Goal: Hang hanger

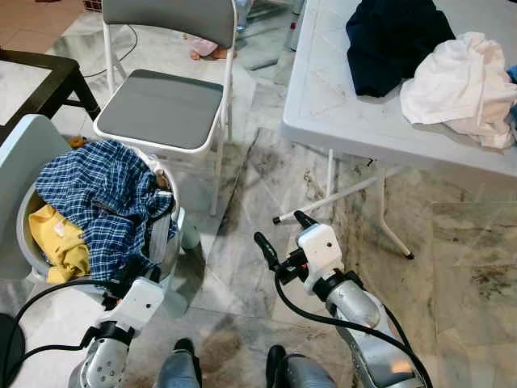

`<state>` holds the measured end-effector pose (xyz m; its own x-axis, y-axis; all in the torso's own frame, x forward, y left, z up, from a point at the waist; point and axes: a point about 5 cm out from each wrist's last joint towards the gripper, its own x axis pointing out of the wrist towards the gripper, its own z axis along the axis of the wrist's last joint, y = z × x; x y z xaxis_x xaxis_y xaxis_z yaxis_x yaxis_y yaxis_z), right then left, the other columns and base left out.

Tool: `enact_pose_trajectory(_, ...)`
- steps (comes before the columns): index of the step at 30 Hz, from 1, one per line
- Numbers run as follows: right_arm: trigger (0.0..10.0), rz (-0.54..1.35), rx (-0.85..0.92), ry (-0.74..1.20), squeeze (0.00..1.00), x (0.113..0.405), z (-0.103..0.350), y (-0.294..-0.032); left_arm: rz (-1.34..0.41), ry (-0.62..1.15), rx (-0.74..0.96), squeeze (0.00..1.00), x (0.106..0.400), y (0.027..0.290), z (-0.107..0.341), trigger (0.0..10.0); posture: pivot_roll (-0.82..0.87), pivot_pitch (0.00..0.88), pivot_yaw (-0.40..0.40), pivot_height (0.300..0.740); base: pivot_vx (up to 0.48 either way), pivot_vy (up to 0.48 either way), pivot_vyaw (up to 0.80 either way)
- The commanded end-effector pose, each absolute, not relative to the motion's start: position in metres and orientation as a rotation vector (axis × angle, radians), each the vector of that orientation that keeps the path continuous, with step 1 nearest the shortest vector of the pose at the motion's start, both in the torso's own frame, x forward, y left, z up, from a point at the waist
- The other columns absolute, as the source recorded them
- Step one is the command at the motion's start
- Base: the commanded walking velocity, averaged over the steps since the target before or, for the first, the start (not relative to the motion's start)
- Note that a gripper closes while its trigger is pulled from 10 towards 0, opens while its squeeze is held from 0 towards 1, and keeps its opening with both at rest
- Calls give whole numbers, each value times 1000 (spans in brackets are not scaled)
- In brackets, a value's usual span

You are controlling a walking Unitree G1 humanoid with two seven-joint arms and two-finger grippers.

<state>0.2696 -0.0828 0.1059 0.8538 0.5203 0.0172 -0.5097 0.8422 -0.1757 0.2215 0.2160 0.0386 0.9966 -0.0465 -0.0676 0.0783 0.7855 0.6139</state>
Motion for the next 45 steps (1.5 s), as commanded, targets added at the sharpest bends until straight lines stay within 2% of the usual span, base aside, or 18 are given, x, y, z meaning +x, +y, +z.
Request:
enact_pose_trajectory(1, 10000, 542, -173, -54, 0, 269, 102, -84, -68, 90, 652, 1000, 217, 215, 32, 10000, 172, 276, -95, 740, 0, 0, 0)
enact_pose_trajectory(11, 10000, 546, -174, -53, 0, 269, 102, -84, -48, 171, 665, 1000, 224, 215, 19, 10000, 172, 276, -98, 740, 0, 0, 0)
enact_pose_trajectory(18, 10000, 547, -173, -55, 0, 270, 103, -82, -62, 221, 705, 1000, 239, 212, 13, 10000, 164, 275, -95, 740, 0, 0, 0)
enact_pose_trajectory(19, 10000, 547, -172, -56, 0, 270, 103, -82, -57, 217, 712, 0, 244, 212, 15, 10000, 161, 274, -94, 740, 0, 0, 0)
enact_pose_trajectory(23, 10000, 541, -172, -56, 0, 269, 102, -84, -60, 203, 725, 0, 252, 209, 19, 10000, 155, 271, -86, 740, 0, 0, 0)
enact_pose_trajectory(24, 10000, 538, -172, -55, 0, 269, 102, -84, -62, 195, 727, 0, 254, 209, 20, 4353, 155, 271, -86, 740, 0, 0, 0)
enact_pose_trajectory(25, 10000, 538, -172, -55, 0, 269, 102, -84, -62, 195, 727, 0, 254, 209, 20, 4353, 155, 271, -86, 740, 0, 0, 0)
enact_pose_trajectory(26, 10000, 533, -171, -55, 0, 269, 102, -85, -66, 182, 727, 0, 255, 208, 22, 0, 154, 270, -83, 740, 0, 0, 0)
enact_pose_trajectory(36, 10000, 548, -157, -49, 0, 268, 101, -84, -80, 181, 739, 0, 252, 208, 21, 0, 161, 267, -78, 740, 0, 0, 0)
enact_pose_trajectory(37, 10000, 618, -120, -29, 0, 267, 101, -83, -85, 200, 748, 0, 247, 210, 19, 8902, 164, 265, -77, 740, 0, 0, 0)
enact_pose_trajectory(38, 10000, 685, -95, -11, 0, 266, 102, -83, -83, 212, 755, 0, 243, 212, 18, 10000, 166, 264, -77, 740, 0, 0, 0)
enact_pose_trajectory(42, 10000, 750, -107, 2, 0, 266, 103, -85, -67, 213, 753, 0, 234, 216, 18, 10000, 170, 262, -79, 740, 0, 0, 0)
enact_pose_trajectory(43, 10000, 754, -111, 2, 0, 267, 103, -86, -62, 216, 746, 1000, 231, 217, 18, 10000, 174, 262, -79, 740, 0, 0, 0)
enact_pose_trajectory(45, 10000, 754, -112, 1, 0, 268, 104, -87, -57, 217, 741, 1000, 226, 218, 17, 10000, 178, 262, -82, 740, 0, 0, 0)
